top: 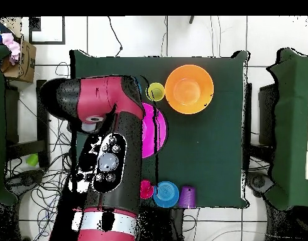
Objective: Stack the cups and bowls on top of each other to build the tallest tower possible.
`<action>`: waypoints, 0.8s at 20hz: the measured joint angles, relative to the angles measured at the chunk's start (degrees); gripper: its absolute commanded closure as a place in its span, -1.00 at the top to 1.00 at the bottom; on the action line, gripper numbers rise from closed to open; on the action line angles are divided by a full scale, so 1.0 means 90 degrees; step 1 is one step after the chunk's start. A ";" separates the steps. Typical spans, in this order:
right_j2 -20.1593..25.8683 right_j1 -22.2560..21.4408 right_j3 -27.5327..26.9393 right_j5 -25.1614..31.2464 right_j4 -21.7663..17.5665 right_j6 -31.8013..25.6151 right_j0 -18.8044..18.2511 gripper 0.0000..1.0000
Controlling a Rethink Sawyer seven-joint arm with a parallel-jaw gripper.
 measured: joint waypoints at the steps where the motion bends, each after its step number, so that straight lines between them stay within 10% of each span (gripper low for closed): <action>1: 0.0000 0.0014 -0.0014 -0.0001 -0.0003 0.0000 0.0001 -1.00; 16: -0.0006 0.0068 0.0030 -0.0110 -0.0278 0.0000 0.0193 -1.00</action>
